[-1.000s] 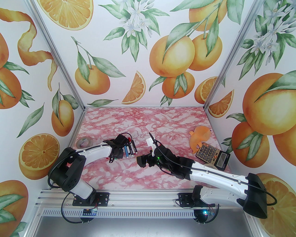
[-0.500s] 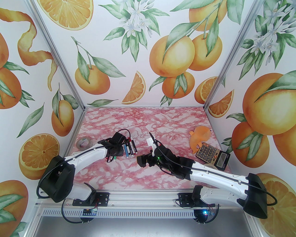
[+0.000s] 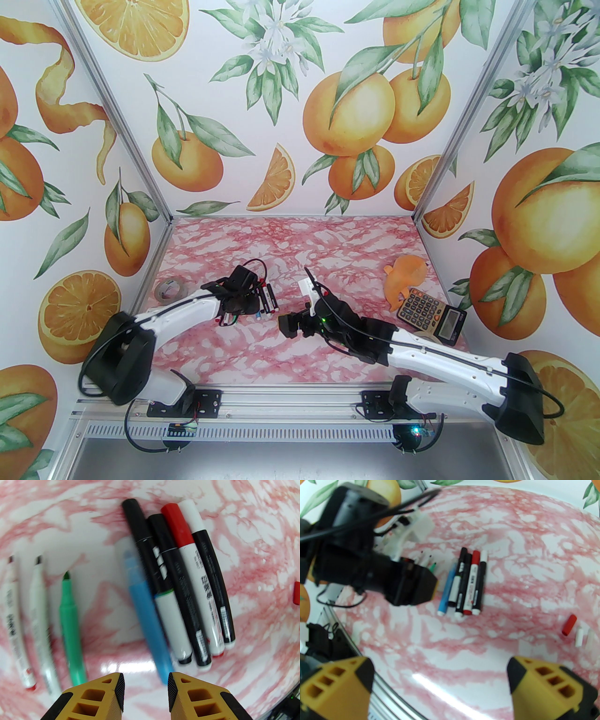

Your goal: Open the pen caps

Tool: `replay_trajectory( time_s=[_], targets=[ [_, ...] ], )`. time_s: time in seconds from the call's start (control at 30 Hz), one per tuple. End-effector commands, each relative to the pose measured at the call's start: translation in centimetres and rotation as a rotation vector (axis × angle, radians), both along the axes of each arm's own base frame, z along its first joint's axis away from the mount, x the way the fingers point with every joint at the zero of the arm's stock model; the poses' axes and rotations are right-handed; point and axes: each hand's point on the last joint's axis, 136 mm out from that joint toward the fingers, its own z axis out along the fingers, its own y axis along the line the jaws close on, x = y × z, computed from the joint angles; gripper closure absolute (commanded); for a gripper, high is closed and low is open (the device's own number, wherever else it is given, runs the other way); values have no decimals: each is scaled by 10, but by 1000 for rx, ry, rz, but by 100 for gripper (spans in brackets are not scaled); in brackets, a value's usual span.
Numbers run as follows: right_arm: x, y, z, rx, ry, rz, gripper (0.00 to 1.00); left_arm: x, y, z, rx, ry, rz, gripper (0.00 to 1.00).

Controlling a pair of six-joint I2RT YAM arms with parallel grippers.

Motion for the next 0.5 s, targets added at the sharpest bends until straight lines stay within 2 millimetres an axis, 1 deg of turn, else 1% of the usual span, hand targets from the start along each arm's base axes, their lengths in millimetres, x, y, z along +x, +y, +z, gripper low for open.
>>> replay_trajectory(
  time_s=[0.0, 0.07, 0.23, 0.4, 0.47],
  targets=[
    [0, -6, 4, -7, -24, -22, 0, 15, -17, 2, -56, -26, -6, 64],
    [1, -7, 4, -9, -23, -25, 0, 16, -19, -3, -56, -20, -7, 64],
    [0, -8, 3, -11, -23, -26, 0, 17, -14, -10, -17, -8, -6, 65],
    [1, -7, 2, -14, -22, -27, 0, 15, -5, -16, 51, 9, -16, 66],
    [1, -7, 2, -15, -22, -26, 0, 16, 4, -19, 106, 14, -17, 68]
  ],
)
